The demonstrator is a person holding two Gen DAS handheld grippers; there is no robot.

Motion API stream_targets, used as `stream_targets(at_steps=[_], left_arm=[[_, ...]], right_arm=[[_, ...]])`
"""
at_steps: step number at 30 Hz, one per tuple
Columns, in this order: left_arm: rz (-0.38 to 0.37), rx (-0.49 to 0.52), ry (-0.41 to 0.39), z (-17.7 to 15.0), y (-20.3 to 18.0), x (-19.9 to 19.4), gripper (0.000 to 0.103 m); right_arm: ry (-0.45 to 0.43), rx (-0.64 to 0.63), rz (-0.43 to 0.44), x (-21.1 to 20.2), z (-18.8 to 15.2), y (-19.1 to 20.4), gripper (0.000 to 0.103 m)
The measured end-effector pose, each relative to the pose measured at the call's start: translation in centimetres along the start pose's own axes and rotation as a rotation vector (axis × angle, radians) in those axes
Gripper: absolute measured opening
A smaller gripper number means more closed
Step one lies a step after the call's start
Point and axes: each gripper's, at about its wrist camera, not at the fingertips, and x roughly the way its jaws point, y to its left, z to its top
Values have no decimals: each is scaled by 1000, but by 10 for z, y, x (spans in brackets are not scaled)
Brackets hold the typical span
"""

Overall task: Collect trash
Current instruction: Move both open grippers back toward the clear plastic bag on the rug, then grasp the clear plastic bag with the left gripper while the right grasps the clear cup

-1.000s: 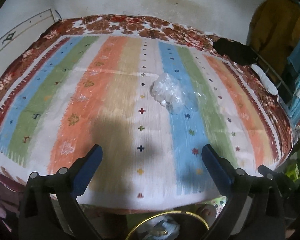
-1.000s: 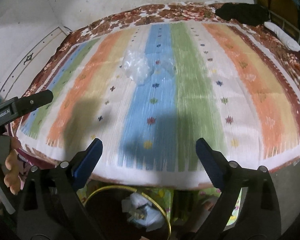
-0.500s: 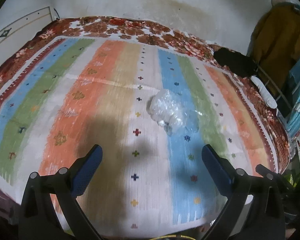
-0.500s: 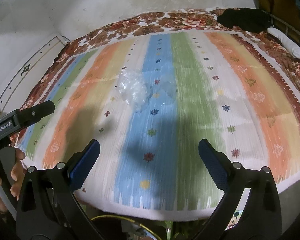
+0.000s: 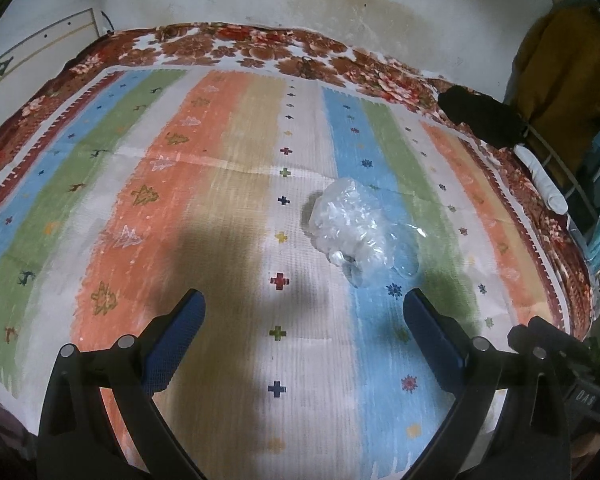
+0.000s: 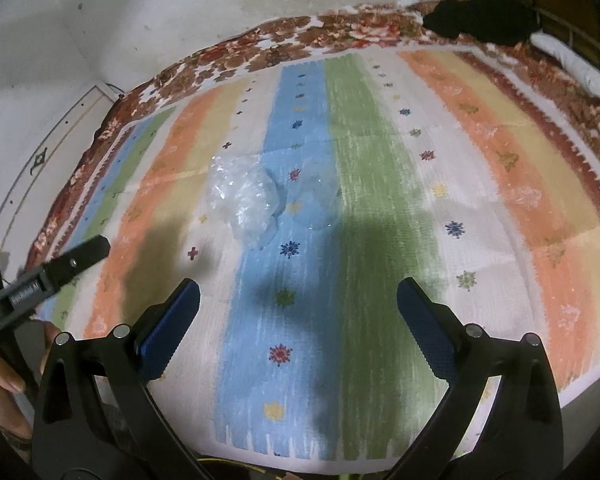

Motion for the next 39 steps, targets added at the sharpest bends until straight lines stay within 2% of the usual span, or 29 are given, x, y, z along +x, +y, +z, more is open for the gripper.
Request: stream_targets(at_steps=[8, 12, 15, 18, 25, 28, 33, 35, 39], left_arm=[[-26, -40, 5, 13, -3, 21, 97], [-23, -37, 20, 26, -4, 34, 97], [-46, -59, 17, 39, 1, 39, 97], [-30, -61, 17, 47, 4, 50, 97], [-20, -43, 34, 59, 8, 74, 97], [-43, -47, 41, 65, 7, 83, 97], [-53, -4, 54, 73, -3, 101, 97], [-64, 5, 62, 75, -6, 109, 97], [-82, -6, 86, 78, -6, 129, 97]], right_arm=[[3, 13, 5, 17, 24, 0, 94], [8, 14, 3, 32, 31, -1, 93], [2, 16, -3, 41, 37, -2, 93], [-4, 37, 1, 52, 45, -4, 92], [13, 59, -1, 77, 60, -11, 84], [33, 86, 1, 88, 64, -18, 78], [48, 97, 4, 102, 69, -22, 76], [55, 103, 5, 108, 71, -25, 72], [68, 107, 4, 121, 74, -30, 69]])
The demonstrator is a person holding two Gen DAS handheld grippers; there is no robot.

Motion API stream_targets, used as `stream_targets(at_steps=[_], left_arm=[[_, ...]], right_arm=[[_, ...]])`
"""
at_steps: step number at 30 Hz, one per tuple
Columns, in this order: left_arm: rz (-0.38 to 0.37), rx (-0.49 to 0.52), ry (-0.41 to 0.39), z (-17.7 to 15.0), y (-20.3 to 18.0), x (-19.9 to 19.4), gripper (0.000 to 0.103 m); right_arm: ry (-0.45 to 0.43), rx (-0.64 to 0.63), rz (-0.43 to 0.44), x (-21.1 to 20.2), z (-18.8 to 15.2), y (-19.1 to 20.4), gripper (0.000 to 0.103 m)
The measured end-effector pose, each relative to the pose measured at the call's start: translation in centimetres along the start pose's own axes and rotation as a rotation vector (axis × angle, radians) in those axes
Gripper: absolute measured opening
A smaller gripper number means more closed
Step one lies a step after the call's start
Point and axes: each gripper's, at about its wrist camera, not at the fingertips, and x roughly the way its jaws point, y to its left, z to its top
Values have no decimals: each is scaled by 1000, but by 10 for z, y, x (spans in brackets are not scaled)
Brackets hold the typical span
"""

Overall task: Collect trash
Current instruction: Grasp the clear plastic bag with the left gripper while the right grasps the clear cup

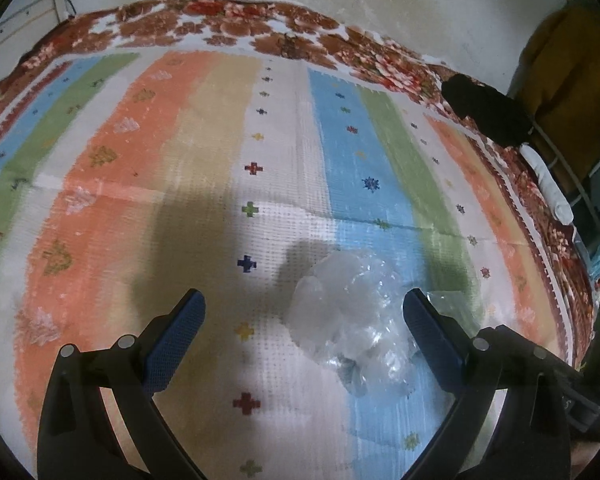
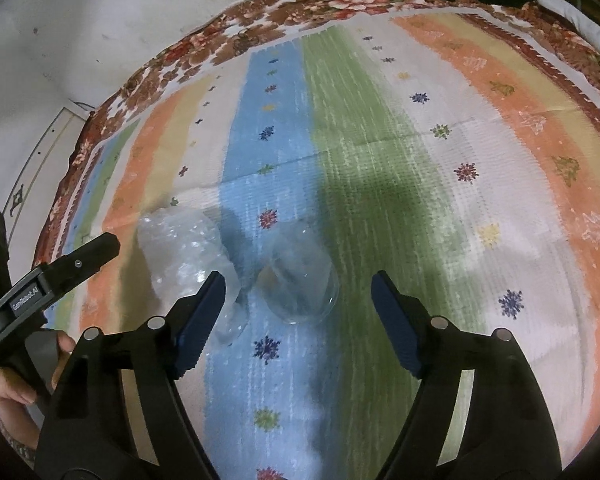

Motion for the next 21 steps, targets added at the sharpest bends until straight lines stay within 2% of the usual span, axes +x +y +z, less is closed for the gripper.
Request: stream_targets(at_steps=[6, 9, 11, 14, 17, 18, 19, 21], left_arm=[[14, -11, 14, -4, 2, 25, 95], [-19, -25, 27, -5, 5, 36, 85], [-45, 9, 30, -6, 3, 41, 81], [-22, 78, 26, -9, 0, 47, 72], [-30, 34, 46, -10, 7, 53, 45], [-27, 28, 54, -11, 8, 54, 30], [-16, 41, 62, -11, 6, 55, 21], [8, 118, 56, -15, -6, 53, 12]], right_arm=[[29, 26, 23, 21, 8, -6, 57], [40, 28, 32, 30, 11, -7, 53], [51, 2, 26, 37, 9, -4, 43], [60, -34, 22, 43, 5, 1, 38], [55, -68, 13, 43, 4, 5, 38], [54, -84, 6, 42, 3, 7, 38], [52, -98, -5, 42, 2, 8, 37], [53, -118, -16, 40, 1, 9, 37]])
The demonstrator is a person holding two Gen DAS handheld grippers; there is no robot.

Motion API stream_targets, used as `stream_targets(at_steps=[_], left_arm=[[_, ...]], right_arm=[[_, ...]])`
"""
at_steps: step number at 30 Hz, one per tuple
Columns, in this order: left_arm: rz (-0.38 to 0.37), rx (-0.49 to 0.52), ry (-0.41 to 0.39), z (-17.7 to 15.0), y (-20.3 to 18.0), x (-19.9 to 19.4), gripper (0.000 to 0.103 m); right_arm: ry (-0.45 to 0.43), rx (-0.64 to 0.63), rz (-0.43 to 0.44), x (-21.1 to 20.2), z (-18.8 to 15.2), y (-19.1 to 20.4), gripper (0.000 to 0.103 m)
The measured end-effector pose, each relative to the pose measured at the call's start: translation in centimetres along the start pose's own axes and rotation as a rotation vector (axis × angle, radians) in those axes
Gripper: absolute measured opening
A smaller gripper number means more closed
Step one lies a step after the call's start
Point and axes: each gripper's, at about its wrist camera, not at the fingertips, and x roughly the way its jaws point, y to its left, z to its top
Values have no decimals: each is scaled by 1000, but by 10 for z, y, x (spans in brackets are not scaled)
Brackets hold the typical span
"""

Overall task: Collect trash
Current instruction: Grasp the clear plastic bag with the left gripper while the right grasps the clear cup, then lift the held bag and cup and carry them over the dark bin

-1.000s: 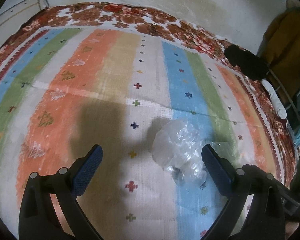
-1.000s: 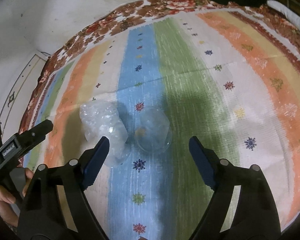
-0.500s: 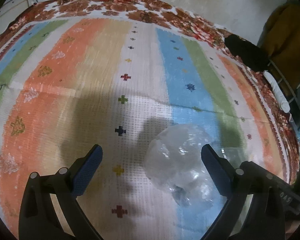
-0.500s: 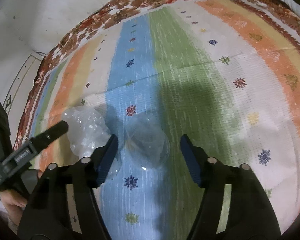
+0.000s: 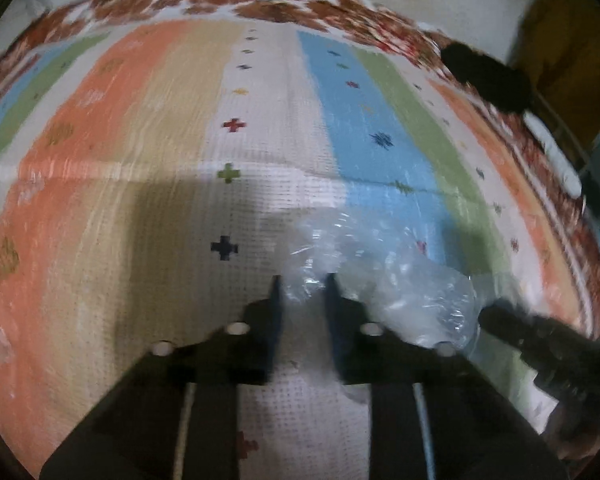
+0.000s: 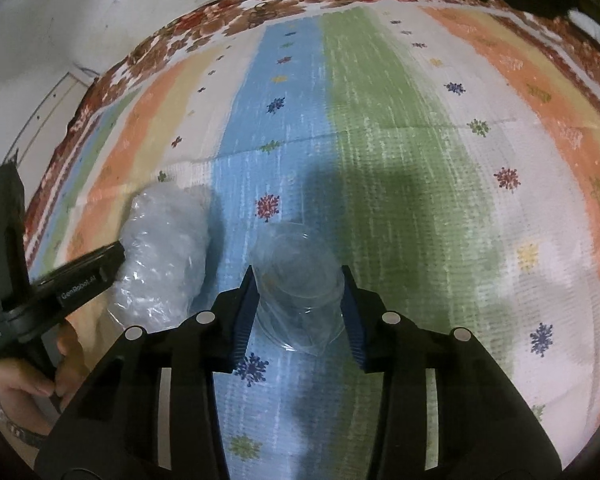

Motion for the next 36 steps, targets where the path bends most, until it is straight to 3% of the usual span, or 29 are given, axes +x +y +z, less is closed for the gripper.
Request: stream_targets(at_steps=[11, 13, 15, 19, 22, 28, 36], left_arm=[[81, 65, -33, 5, -11, -42, 9], [101, 91, -32, 1, -16, -49, 9], [126, 103, -30, -2, -17, -58, 9], [124, -14, -23, -11, -3, -81, 9], [164, 7, -12, -24, -8, -92, 8], [131, -12, -19, -43, -20, -116, 8], [93, 60, -40, -58, -41, -149, 8]], right_arm=[[-32, -160, -64, -37, -11, 28, 33], [-33, -186, -78, -43, -17, 34, 26], [-24, -198, -94, -46, -25, 37, 26], [-16, -208, -88, -58, -37, 42, 26], [-33, -236, -81, -72, -43, 51, 25], [-71, -247, -52, -106, -56, 66, 25], [-92, -236, -34, -144, -72, 76, 25]])
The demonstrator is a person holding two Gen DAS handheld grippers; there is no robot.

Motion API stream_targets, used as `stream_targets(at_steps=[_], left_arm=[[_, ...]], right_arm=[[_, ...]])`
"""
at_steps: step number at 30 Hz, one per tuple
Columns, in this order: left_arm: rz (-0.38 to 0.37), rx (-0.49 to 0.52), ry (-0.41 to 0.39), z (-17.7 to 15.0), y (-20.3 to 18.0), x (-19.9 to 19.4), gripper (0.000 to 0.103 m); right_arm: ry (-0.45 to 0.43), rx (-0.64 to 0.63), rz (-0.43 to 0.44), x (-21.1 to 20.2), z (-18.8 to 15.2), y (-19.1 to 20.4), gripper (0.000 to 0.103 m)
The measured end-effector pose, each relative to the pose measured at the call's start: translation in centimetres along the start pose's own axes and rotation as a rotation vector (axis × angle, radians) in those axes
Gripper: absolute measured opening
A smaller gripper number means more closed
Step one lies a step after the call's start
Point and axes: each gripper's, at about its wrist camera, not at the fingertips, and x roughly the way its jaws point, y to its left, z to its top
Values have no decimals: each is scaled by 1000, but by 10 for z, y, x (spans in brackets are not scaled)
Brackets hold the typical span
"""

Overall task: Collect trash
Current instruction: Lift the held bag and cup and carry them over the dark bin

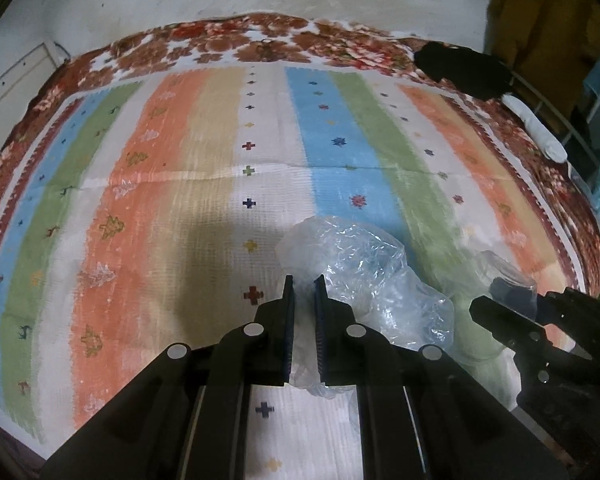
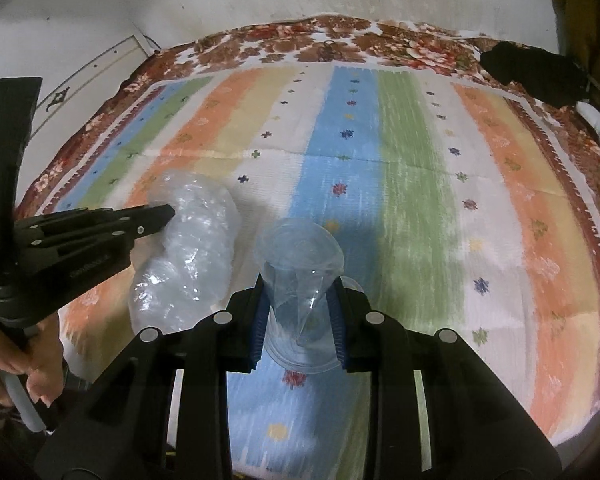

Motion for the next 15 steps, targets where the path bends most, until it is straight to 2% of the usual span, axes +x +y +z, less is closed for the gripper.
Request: stream_targets(at_steps=[15], left_arm=[[-41, -38, -77, -26, 8, -78, 8]], right_arm=[[-62, 27, 44, -71, -35, 10, 26]])
